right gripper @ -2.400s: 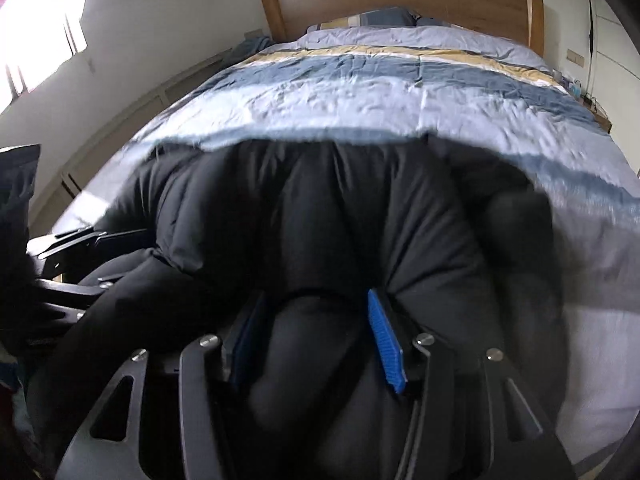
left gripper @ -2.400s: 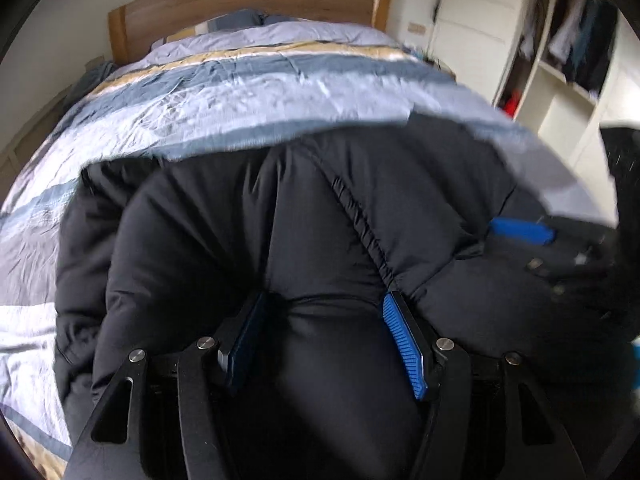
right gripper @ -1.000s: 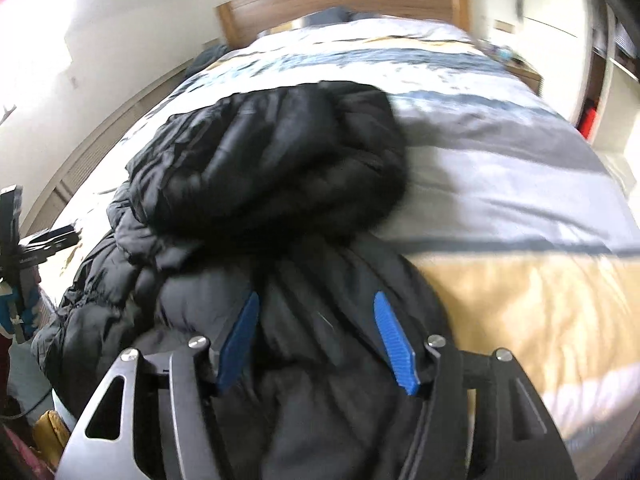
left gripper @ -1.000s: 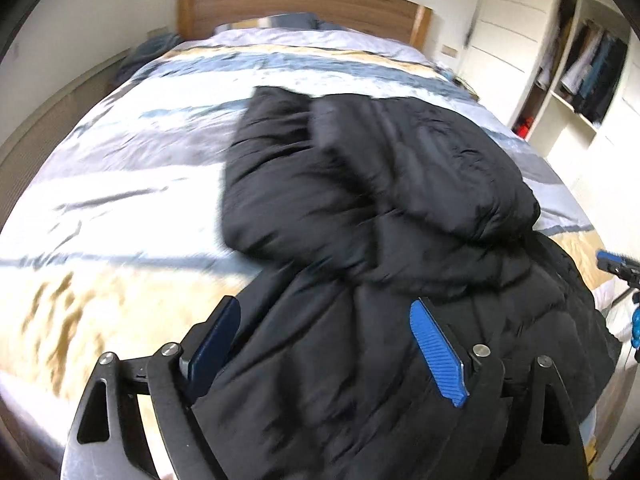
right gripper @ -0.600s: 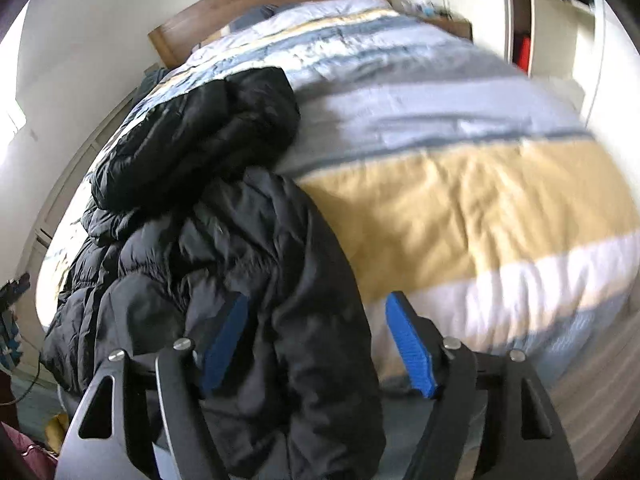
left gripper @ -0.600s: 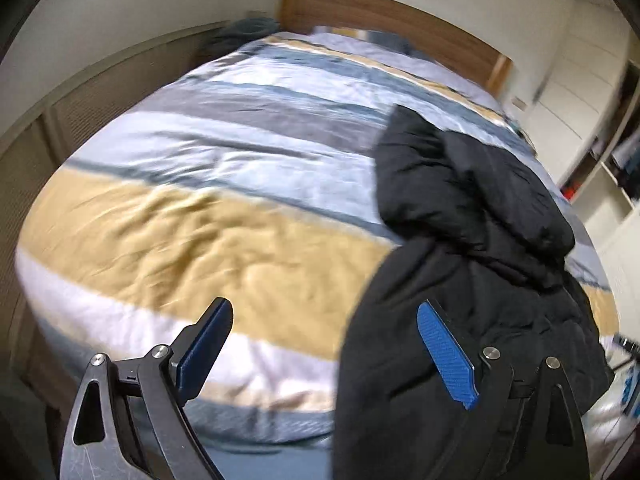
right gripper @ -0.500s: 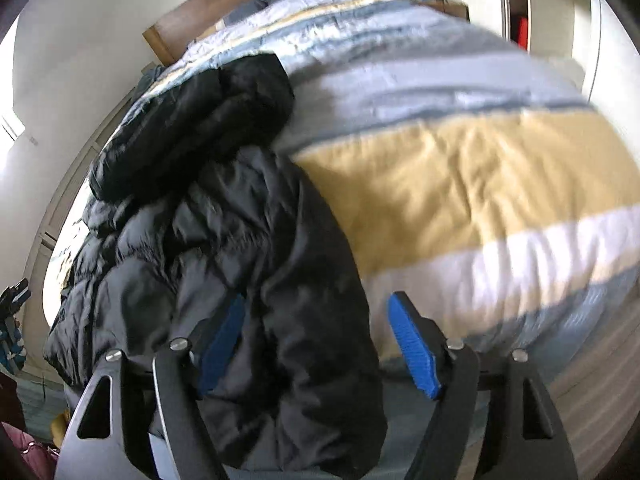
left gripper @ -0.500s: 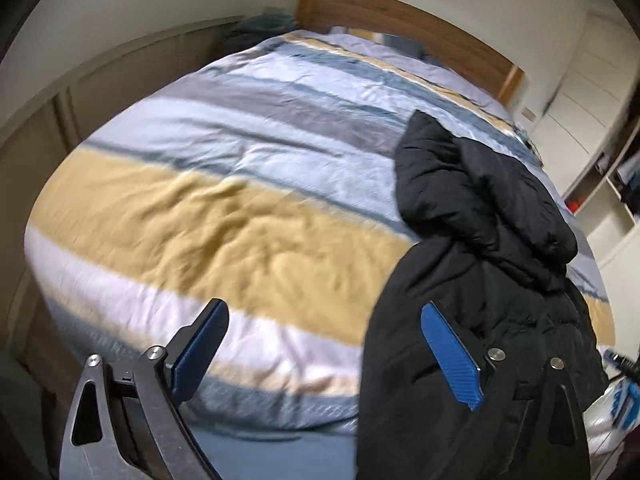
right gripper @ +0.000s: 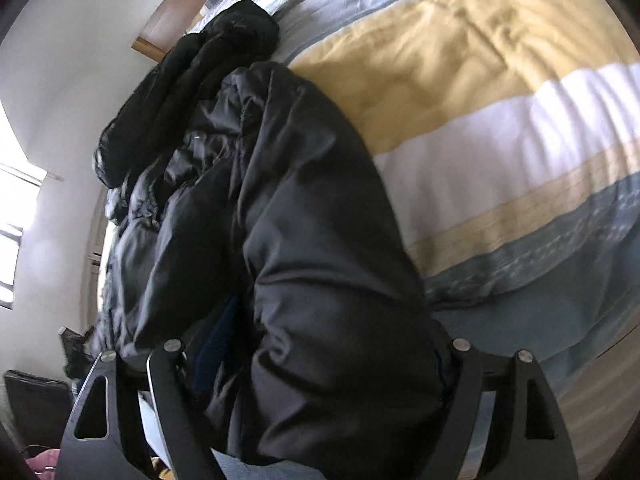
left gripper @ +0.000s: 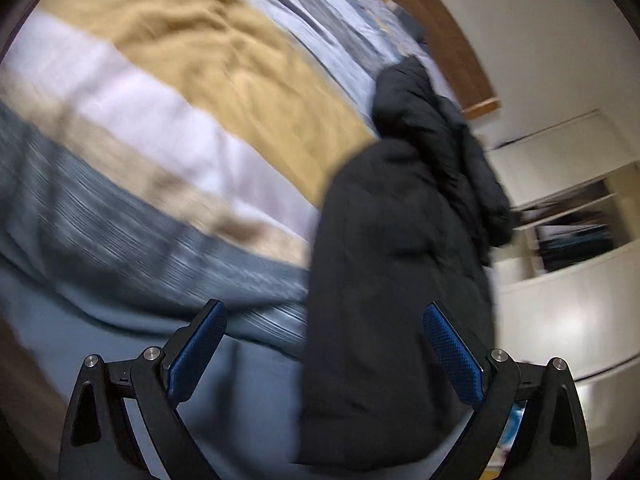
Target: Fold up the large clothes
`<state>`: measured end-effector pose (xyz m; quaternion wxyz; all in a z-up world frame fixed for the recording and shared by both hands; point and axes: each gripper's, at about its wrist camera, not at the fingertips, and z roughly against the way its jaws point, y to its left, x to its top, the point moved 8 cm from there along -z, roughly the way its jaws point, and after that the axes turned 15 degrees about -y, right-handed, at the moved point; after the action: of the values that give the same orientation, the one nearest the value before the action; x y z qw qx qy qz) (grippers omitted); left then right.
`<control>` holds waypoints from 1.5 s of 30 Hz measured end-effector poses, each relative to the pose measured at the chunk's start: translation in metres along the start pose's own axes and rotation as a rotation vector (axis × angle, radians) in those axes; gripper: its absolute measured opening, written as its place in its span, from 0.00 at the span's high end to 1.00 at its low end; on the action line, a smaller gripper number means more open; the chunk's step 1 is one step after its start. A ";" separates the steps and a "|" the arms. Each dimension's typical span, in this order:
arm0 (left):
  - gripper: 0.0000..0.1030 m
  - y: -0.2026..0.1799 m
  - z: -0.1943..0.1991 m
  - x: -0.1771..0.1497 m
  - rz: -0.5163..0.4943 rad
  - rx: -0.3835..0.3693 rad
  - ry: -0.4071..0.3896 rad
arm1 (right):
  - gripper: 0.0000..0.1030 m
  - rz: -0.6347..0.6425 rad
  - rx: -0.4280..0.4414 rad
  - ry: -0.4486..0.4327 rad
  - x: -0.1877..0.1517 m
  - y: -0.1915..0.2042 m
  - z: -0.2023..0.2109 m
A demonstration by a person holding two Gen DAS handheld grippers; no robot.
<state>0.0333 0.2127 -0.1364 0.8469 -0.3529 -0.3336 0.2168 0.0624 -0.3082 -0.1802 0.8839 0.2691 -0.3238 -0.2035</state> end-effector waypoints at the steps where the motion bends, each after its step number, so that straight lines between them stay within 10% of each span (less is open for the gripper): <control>1: 0.05 -0.004 -0.003 -0.004 0.012 -0.023 0.008 | 0.24 -0.006 0.008 0.001 -0.002 0.001 0.001; 9: 0.07 -0.040 -0.025 -0.047 -0.062 -0.053 0.112 | 0.24 -0.055 0.090 0.014 -0.017 0.004 0.004; 13: 0.25 -0.053 -0.026 -0.050 -0.085 -0.056 0.125 | 0.26 -0.028 0.121 -0.001 -0.022 0.007 0.010; 19: 0.53 -0.070 -0.029 -0.060 -0.152 -0.038 0.166 | 0.70 0.001 0.198 -0.022 -0.025 0.013 0.022; 25: 0.85 -0.108 -0.022 -0.054 -0.210 -0.076 0.156 | 0.85 0.102 0.242 -0.061 -0.014 0.046 0.036; 35: 0.89 -0.202 -0.003 0.024 -0.186 -0.276 0.037 | 0.87 0.135 0.379 -0.273 0.065 0.111 0.077; 45: 0.88 -0.231 -0.040 0.154 0.107 -0.475 -0.142 | 0.87 -0.051 0.519 -0.502 0.192 0.143 0.076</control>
<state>0.1975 0.1360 0.0774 0.7020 -0.5430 -0.4146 0.2008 0.1728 -0.3268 0.0449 0.6737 0.4341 -0.5651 -0.1961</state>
